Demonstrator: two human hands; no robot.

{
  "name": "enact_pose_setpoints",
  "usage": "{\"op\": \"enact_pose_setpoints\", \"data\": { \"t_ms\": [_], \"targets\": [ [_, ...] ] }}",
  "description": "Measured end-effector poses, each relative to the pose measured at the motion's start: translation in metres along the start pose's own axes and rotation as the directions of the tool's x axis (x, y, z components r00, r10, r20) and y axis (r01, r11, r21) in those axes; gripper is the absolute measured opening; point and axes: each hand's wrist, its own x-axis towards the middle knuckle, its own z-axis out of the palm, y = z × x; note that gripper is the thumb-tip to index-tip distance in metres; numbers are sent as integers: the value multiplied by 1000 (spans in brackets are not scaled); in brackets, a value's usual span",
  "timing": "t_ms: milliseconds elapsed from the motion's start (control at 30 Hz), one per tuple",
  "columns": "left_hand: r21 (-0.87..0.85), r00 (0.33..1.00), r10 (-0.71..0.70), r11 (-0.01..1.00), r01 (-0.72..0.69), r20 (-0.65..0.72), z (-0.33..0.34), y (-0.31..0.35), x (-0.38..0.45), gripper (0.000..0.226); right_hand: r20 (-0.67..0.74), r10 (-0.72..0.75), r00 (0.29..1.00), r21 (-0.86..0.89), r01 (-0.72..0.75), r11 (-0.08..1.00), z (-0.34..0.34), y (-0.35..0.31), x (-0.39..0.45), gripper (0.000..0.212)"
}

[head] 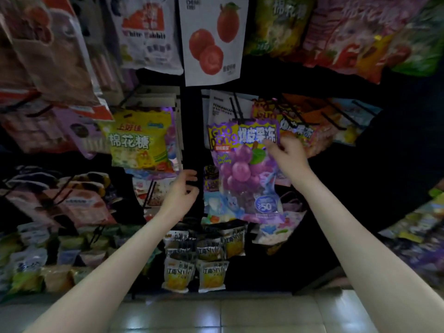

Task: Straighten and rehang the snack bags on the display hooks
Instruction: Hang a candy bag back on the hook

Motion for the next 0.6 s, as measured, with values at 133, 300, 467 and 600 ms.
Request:
{"op": "enact_pose_setpoints", "data": {
  "t_ms": [133,300,467,600],
  "targets": [
    [-14,999,11,1000,-10,49,17,-4,10,38,78,-154,985,-53,158,986,-13,-9,-3,48],
    [12,999,21,1000,-22,39,23,-25,22,33,356,-75,931,-149,136,979,-29,10,-19,46],
    [221,994,41,973,-62,100,45,-51,40,33,646,174,744,-376,111,920,-15,67,-39,49],
    [544,963,-5,826,-148,269,78,-72,70,44,700,310,643,-443,51,895,14,126,-67,43]
  ]
}}
